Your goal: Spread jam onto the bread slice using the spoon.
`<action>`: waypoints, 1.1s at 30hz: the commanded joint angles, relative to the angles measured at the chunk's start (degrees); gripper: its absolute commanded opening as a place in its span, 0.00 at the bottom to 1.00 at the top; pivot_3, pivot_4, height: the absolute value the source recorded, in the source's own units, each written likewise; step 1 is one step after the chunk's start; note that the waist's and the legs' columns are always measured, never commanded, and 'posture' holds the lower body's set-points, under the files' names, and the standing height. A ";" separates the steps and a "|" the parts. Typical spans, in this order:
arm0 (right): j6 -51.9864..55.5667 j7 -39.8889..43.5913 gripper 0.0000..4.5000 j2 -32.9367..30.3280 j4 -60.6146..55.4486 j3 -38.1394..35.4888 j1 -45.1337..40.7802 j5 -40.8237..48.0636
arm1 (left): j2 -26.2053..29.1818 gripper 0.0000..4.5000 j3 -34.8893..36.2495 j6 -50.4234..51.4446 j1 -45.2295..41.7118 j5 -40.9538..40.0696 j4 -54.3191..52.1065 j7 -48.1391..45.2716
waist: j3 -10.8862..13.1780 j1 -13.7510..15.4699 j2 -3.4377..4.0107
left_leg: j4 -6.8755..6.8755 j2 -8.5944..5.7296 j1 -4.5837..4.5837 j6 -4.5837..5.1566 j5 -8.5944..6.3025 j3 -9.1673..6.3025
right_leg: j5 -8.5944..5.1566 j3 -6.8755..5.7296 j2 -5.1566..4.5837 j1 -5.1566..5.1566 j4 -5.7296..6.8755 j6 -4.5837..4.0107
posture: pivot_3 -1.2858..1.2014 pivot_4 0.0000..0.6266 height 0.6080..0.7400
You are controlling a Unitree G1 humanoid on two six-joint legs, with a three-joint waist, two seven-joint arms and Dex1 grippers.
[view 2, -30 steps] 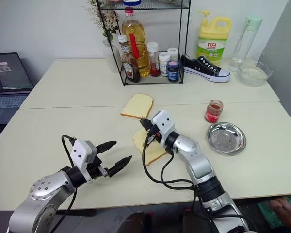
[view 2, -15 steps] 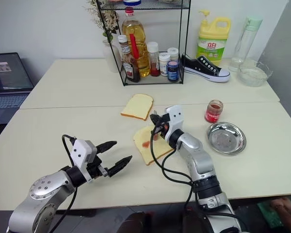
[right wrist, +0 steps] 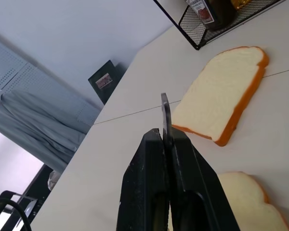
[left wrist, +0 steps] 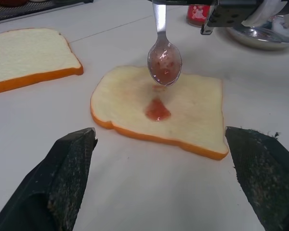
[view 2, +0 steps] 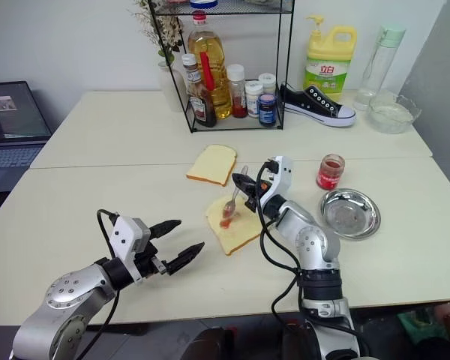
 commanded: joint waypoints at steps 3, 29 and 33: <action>0.58 -0.06 0.01 0.94 -2.70 0.79 0.21 1.66 | 0.53 1.00 0.90 0.00 0.45 -0.92 -2.65 0.09 | 0.00 -0.01 0.00 | 0.00 0.00 0.00 0.00 0.00 0.01 | 0.00 0.01 0.00 0.00 0.00 0.00 | 0.52 0.24 1.00; -11.26 8.51 0.01 -3.53 18.79 -0.36 -5.44 -4.04 | 0.79 1.00 0.71 1.38 1.34 -2.17 -4.70 1.19 | 0.00 -0.04 0.00 | 0.01 0.00 0.00 0.00 0.00 0.03 | 0.00 0.00 0.02 0.00 -0.01 0.00 | 0.52 0.24 1.00; -12.70 9.24 0.01 -5.16 19.96 -1.02 -6.27 -4.84 | 0.91 1.00 0.61 1.37 0.73 -2.19 -4.20 0.94 | 0.00 0.01 0.00 | 0.01 0.00 0.00 0.00 0.00 0.02 | 0.00 0.00 0.02 0.02 -0.01 0.00 | 0.52 0.24 1.00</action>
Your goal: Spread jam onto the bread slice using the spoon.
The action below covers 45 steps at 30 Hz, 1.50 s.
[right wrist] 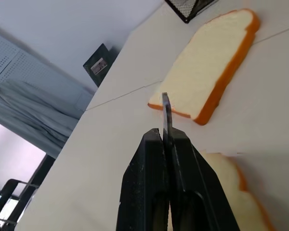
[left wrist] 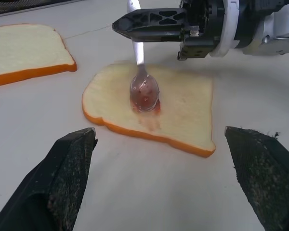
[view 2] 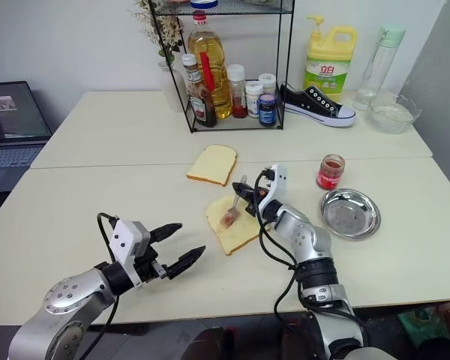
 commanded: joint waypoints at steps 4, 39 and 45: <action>-1.40 0.44 0.01 -2.57 -0.26 -2.40 -1.91 0.17 | 0.87 1.00 0.42 -0.20 -1.63 -0.62 -0.95 -0.50 | 0.00 0.00 0.00 | 0.00 0.00 0.01 0.00 0.00 -0.01 | 0.00 0.00 0.00 0.00 0.01 0.00 | 0.52 0.24 1.00; -0.81 -0.87 0.01 -2.36 -5.53 -1.22 3.00 -0.54 | 2.34 1.00 0.39 1.05 -2.27 -1.51 -1.45 -1.47 | 0.00 0.07 0.00 | 0.00 0.01 0.00 0.00 0.00 -0.01 | 0.00 0.00 0.00 0.01 0.00 0.00 | 0.52 0.24 1.00; 2.09 -0.84 0.01 -5.75 -10.17 -2.59 4.13 1.00 | 2.24 1.00 0.12 1.06 -3.10 -1.42 -0.74 -2.15 | 0.00 0.11 0.00 | 0.00 -0.02 0.01 0.00 0.00 -0.01 | 0.00 0.00 -0.02 0.06 -0.03 0.00 | 0.52 0.24 1.00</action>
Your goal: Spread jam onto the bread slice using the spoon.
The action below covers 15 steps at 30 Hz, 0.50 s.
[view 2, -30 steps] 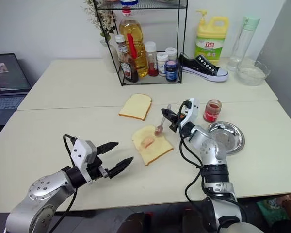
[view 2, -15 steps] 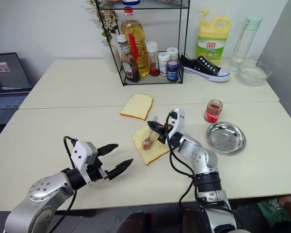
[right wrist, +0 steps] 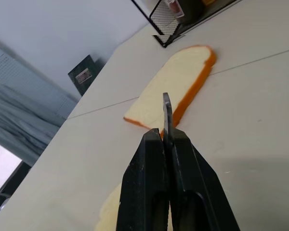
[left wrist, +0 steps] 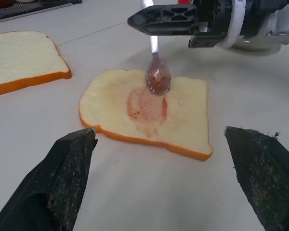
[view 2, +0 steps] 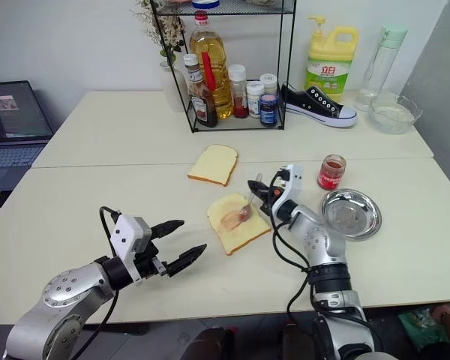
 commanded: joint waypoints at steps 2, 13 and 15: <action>2.45 -0.70 0.01 -1.00 -5.10 -1.01 0.87 1.58 | 0.49 1.00 0.47 -0.36 -0.70 -0.88 -0.82 -0.76 | 0.00 -0.10 0.00 | -0.01 0.01 0.00 0.00 0.00 -0.01 | 0.00 0.00 0.00 0.00 0.00 0.00 | 0.52 0.24 1.00; 8.39 -0.24 0.01 3.92 -8.61 1.10 0.93 6.62 | 0.56 1.00 1.72 -0.30 0.80 -0.77 -1.81 -0.67 | 0.00 -0.19 0.01 | -0.03 0.03 -0.01 0.00 0.00 -0.01 | 0.00 0.01 0.01 -0.03 0.00 0.00 | 0.52 0.24 1.00; 7.47 0.27 0.01 4.87 -6.86 2.35 1.10 5.35 | 0.57 1.00 1.94 -0.23 1.05 -0.76 -1.98 -0.48 | 0.00 -0.21 0.01 | -0.03 0.03 -0.01 0.00 0.00 -0.01 | 0.00 0.00 0.01 -0.03 0.00 0.00 | 0.52 0.24 1.00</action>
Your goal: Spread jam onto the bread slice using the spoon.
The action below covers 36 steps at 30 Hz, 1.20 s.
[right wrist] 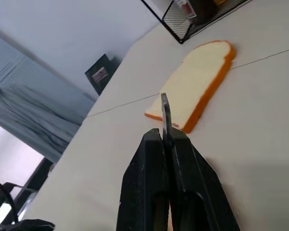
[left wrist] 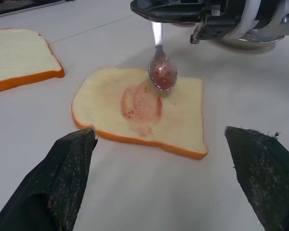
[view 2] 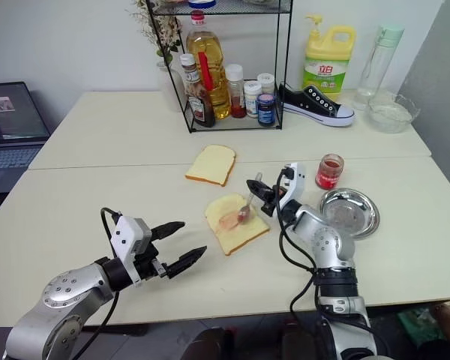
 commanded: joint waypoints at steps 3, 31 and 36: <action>-3.24 2.18 0.01 0.75 3.43 3.31 -0.10 -2.92 | 0.62 1.00 2.01 -0.20 0.95 -0.79 -2.38 0.54 | 0.00 -0.01 0.00 | 0.00 0.00 0.00 0.00 0.00 0.00 | 0.00 0.00 0.00 0.00 0.00 0.00 | 0.52 0.24 1.00; -0.57 1.01 0.01 0.30 1.22 -0.25 -0.65 1.89 | 1.07 1.00 1.72 -0.54 -1.86 -0.64 0.42 -1.20 | 0.00 0.04 0.00 | 0.00 -0.01 0.04 0.00 0.00 -0.03 | 0.00 -0.02 0.00 0.08 -0.02 0.00 | 0.52 0.24 1.00; -3.92 1.75 0.01 2.55 9.37 -0.60 -4.78 -0.21 | 1.00 1.00 2.03 -0.57 -1.26 -0.47 -0.17 -1.15 | 0.01 -0.08 0.01 | -0.02 0.02 0.02 0.00 0.00 -0.02 | 0.00 -0.01 0.04 0.00 0.01 0.00 | 0.52 0.24 1.00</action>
